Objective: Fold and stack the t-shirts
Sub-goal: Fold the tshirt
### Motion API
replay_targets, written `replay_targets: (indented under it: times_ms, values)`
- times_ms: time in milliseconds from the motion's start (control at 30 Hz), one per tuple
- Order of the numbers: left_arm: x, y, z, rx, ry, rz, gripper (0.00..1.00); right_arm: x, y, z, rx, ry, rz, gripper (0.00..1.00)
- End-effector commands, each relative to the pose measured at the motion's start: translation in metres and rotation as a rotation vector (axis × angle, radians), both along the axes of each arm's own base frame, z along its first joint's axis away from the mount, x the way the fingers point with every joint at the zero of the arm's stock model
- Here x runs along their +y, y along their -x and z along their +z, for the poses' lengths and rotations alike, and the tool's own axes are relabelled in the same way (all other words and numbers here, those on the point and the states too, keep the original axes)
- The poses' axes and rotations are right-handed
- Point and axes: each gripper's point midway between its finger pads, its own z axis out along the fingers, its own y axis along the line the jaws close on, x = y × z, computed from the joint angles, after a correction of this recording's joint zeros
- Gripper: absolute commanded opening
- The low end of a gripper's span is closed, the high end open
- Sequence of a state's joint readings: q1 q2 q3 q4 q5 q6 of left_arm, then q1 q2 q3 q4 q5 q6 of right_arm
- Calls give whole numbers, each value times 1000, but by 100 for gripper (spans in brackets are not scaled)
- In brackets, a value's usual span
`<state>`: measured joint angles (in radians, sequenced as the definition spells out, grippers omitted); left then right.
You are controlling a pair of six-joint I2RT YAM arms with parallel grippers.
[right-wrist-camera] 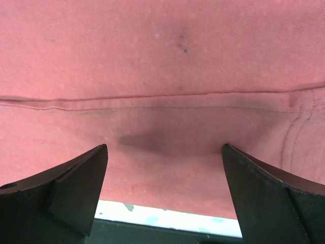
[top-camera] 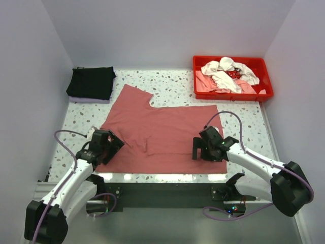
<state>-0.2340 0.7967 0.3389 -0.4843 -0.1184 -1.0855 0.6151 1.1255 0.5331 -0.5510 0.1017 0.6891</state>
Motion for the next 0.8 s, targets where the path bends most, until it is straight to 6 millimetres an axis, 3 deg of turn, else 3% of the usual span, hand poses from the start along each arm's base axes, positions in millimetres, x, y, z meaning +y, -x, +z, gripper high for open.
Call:
replay_targets:
  times_ms: [0, 233, 333, 400, 433, 500, 533, 600, 633, 700, 733, 767]
  values:
    - [13, 37, -17, 146, -36, 68, 100, -17, 23, 2, 94, 80, -6, 99]
    - [21, 40, 3, 146, -58, 144, 100, -3, -1, 40, 8, 40, 22, 99]
    - [22, 33, 13, 98, -62, 137, 100, 0, -12, 55, -37, 40, 31, 99]
    - [25, 22, 33, 50, -87, 135, 100, 1, -18, 64, -68, 37, 42, 99]
    - [24, 13, 50, 6, -85, 136, 100, 3, -24, 71, -94, 35, 38, 99]
    - [27, 2, 65, -36, -118, 119, 100, 3, -31, 77, -126, 39, 37, 99]
    - [25, -13, 85, -104, -131, 91, 100, 2, -40, 86, -162, 51, 23, 99]
    - [26, -29, 99, -132, -155, 92, 100, 2, -51, 95, -196, 69, 23, 99]
    - [24, -45, 122, -197, -163, 76, 100, 7, -59, 104, -225, 58, 20, 99]
    - [22, -66, 133, -220, -197, 62, 100, 7, -68, 111, -259, 68, 18, 99]
    - [20, -83, 155, -283, -211, 50, 100, 7, -74, 117, -279, 74, 4, 99]
    - [19, -93, 161, -297, -223, 44, 100, 5, -78, 119, -292, 84, -9, 99]
